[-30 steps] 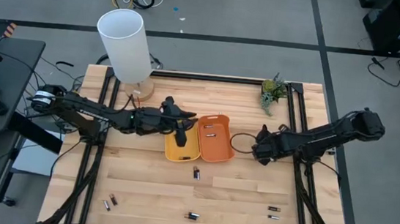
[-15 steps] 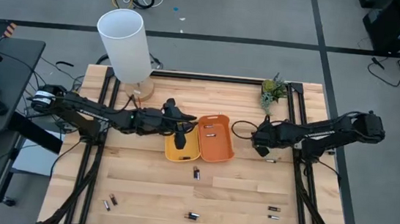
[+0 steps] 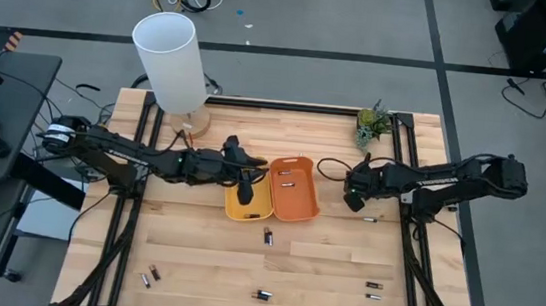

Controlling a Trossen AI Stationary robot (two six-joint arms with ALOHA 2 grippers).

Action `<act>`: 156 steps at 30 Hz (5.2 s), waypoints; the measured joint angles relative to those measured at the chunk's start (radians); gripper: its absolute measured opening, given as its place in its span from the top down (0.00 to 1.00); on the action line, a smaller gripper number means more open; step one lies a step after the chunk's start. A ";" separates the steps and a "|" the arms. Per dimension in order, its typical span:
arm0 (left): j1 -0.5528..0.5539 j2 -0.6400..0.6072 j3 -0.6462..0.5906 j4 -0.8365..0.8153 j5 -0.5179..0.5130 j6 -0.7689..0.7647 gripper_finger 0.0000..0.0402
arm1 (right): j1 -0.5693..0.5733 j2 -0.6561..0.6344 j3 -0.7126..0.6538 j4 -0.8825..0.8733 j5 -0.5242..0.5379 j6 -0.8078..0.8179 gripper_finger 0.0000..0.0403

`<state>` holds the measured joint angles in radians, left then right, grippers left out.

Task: Sort batteries
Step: Put the middle right black battery into the yellow bin, then put the middle left silver battery into the orange bin

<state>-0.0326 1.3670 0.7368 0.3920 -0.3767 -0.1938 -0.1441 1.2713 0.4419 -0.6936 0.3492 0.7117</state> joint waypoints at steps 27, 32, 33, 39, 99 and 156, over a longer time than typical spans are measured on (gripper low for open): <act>0.105 -0.095 -0.023 -0.220 -0.011 0.137 0.73 | 0.067 -0.031 0.317 0.319 0.019 -0.219 0.94; 0.093 -0.139 -0.023 -0.281 -0.104 0.083 0.73 | 0.129 0.065 0.391 0.598 -0.085 -0.385 0.94; 0.085 -0.151 -0.023 -0.304 -0.132 0.044 0.73 | 0.142 0.089 0.406 0.633 -0.099 -0.412 0.94; 0.020 -0.202 -0.022 -0.600 -0.162 -0.194 0.73 | 0.201 0.225 0.470 0.767 -0.123 -0.507 0.92; -0.372 0.313 -0.528 0.468 -0.181 -0.168 0.23 | 0.308 0.400 0.763 0.286 -0.020 -0.415 0.39; -0.476 0.084 -0.449 0.551 0.015 -0.105 0.45 | 0.425 -0.024 0.498 -0.250 0.028 -0.053 0.61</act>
<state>-0.5081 1.4514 0.2878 0.9432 -0.3620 -0.2986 0.2814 1.2473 0.9399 -0.9440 0.3775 0.6589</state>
